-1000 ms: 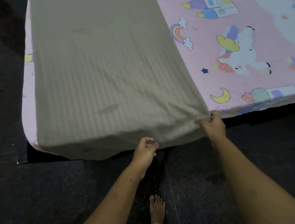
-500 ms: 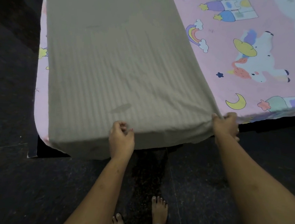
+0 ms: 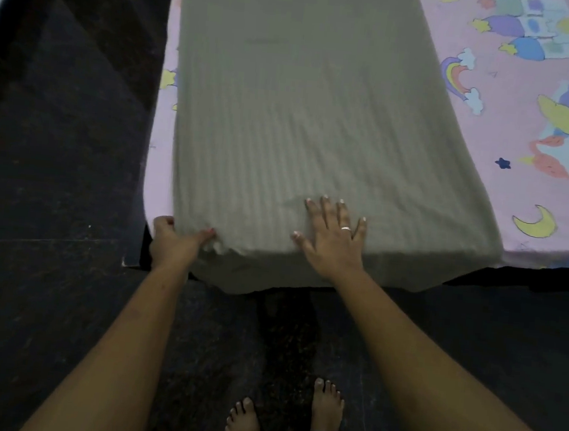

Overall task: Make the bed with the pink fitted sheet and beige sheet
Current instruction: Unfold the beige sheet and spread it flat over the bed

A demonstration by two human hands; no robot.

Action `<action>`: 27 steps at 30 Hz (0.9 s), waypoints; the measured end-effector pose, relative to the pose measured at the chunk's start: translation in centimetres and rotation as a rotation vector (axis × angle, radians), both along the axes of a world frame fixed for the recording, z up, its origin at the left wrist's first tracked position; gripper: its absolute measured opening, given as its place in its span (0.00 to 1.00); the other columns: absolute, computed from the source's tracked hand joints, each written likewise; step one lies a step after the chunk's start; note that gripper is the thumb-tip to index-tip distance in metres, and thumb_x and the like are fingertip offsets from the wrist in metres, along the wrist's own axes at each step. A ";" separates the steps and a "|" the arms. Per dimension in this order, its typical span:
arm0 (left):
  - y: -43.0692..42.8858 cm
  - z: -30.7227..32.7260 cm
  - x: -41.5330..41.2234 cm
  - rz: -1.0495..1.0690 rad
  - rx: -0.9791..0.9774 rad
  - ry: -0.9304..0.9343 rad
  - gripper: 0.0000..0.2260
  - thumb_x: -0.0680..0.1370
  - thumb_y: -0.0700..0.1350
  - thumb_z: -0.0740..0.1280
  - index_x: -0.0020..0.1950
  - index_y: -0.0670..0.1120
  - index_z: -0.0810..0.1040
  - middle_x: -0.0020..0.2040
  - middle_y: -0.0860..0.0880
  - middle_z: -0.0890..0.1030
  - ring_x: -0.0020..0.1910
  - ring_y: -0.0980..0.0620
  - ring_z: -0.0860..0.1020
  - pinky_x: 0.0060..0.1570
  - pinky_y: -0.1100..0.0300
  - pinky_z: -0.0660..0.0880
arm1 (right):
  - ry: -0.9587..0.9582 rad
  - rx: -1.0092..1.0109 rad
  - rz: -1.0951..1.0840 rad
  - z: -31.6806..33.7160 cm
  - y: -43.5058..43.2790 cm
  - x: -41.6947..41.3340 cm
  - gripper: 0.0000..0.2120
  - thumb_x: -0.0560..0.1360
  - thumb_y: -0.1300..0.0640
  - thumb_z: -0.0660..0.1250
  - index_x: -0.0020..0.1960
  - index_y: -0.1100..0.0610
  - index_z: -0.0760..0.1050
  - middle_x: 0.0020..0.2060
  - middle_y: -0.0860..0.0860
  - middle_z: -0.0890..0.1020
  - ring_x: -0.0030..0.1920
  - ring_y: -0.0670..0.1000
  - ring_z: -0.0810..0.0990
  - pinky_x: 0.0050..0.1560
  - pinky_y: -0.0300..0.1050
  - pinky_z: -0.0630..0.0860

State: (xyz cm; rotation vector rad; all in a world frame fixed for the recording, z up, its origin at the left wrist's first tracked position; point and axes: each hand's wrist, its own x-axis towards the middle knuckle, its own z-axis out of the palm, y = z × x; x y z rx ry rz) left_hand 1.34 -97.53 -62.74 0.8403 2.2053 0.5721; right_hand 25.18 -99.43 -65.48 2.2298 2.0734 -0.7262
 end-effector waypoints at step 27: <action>-4.1 0.3 -2.7 -0.451 0.291 0.330 0.13 0.74 0.37 0.67 0.58 0.42 0.74 0.57 0.41 0.75 0.58 0.39 0.72 0.52 0.47 0.72 | -0.183 0.049 -0.195 0.3 2.0 -2.2 0.31 0.78 0.37 0.42 0.78 0.50 0.52 0.77 0.55 0.54 0.76 0.57 0.51 0.73 0.59 0.51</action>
